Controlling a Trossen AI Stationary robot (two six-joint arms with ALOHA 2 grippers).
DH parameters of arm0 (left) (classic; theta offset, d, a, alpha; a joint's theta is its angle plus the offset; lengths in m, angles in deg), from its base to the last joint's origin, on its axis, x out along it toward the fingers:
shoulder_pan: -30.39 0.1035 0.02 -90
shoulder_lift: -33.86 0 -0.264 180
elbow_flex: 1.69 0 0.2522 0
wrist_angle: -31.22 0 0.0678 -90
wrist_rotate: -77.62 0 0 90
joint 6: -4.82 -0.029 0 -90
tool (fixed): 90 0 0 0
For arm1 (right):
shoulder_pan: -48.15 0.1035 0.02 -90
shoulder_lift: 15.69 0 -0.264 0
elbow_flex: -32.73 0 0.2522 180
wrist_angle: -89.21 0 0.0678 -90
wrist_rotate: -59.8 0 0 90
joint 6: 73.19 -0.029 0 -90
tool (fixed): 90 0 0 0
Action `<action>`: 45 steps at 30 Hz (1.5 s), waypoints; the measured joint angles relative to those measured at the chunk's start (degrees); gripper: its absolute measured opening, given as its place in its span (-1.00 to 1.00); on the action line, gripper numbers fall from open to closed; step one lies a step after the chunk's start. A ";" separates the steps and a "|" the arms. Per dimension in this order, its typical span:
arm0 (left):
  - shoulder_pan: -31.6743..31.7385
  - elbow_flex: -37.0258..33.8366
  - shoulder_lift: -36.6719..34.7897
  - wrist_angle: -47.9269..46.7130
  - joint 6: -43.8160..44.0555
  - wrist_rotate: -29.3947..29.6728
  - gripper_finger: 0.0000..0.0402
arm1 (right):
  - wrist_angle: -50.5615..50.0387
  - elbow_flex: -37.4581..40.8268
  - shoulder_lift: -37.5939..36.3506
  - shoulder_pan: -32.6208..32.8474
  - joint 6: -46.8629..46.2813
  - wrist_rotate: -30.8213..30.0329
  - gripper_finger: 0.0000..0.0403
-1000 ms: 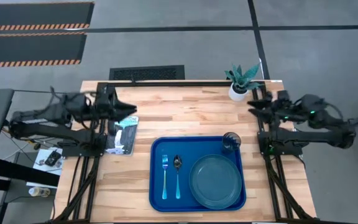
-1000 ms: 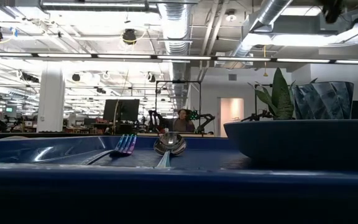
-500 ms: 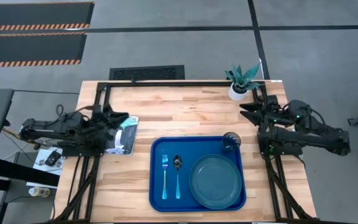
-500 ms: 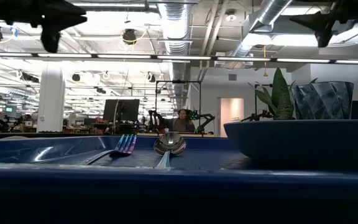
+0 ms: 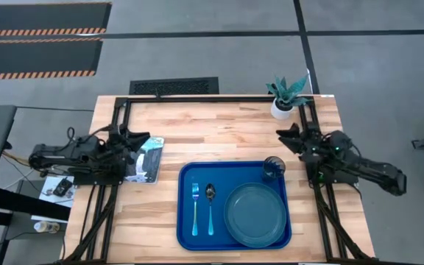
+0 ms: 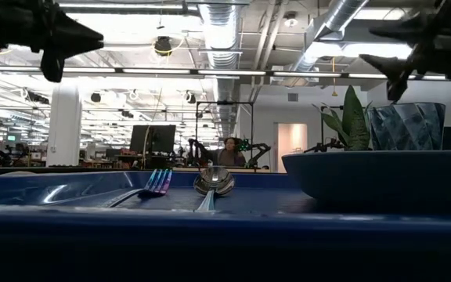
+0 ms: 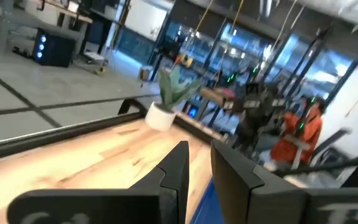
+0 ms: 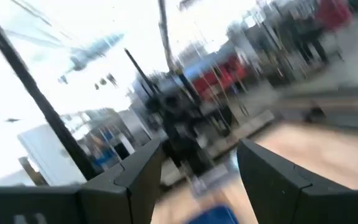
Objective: Pick and place plate/cup/fork/spoon on tray
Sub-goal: Return to Home Position
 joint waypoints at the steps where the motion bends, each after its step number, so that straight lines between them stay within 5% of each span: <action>1: 0.00 -0.85 -0.35 1.05 0.65 -0.05 -0.73 | -1.72 -0.24 0.17 0.34 0.10 0.01 0.15; 11: -0.15 -13.38 -0.77 14.46 4.71 -0.30 -0.73 | -4.48 -0.09 0.74 4.13 3.18 -1.89 0.15; 45: -0.74 -13.36 0.17 14.48 4.70 3.73 -0.73 | -16.28 0.04 0.96 4.74 5.36 -3.78 0.15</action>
